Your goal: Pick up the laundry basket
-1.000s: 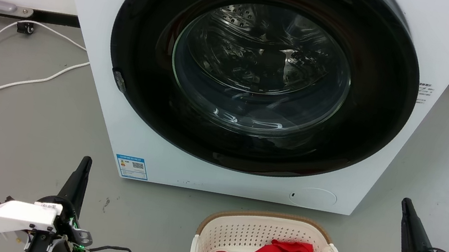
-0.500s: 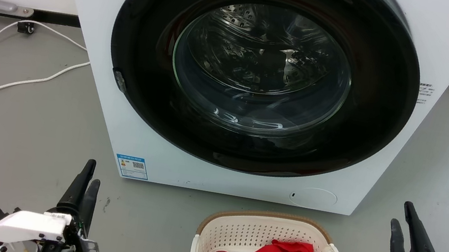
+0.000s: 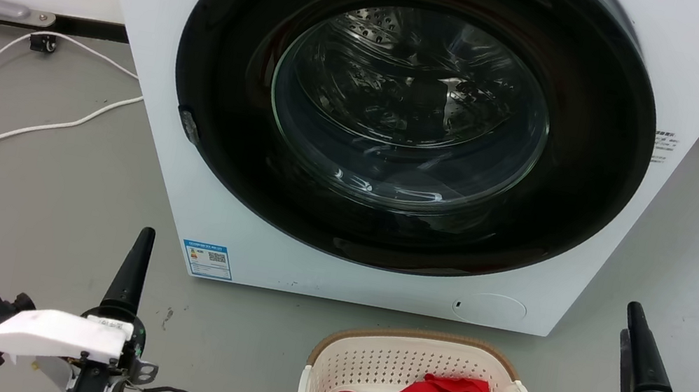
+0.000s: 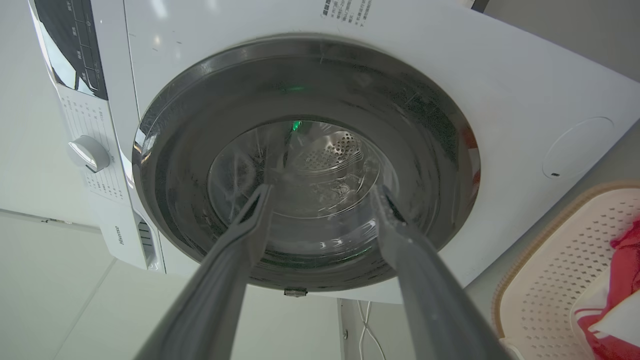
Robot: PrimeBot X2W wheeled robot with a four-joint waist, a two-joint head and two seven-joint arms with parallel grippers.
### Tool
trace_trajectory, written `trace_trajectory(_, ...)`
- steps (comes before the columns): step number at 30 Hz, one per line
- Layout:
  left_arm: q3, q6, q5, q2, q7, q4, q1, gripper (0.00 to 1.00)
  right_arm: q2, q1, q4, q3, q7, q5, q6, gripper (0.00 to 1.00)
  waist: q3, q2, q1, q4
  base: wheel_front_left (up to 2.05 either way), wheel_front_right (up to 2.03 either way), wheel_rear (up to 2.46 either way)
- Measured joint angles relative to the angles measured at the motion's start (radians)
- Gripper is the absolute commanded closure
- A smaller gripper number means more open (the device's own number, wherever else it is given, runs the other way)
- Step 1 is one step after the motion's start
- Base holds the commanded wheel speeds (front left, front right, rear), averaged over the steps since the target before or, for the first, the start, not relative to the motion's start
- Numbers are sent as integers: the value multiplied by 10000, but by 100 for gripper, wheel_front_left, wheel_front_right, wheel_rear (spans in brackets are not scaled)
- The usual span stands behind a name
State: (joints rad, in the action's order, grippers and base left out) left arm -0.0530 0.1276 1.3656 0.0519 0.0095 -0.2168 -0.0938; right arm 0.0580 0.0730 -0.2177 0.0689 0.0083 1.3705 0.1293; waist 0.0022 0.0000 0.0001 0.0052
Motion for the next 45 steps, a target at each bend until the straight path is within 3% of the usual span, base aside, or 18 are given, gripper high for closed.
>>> trace_trajectory(19,587,-48,-3248,-4,-708,430,-189,0,-17,39,589,-148,-688,-4268,0,0,-21,0,0,66,0,0,0)
trace_trajectory(45,1227,-313,-7400,-4,-1465,-17,-513,0,-33,51,454,-244,-1455,-8728,0,0,-114,0,0,189,0,0,0)
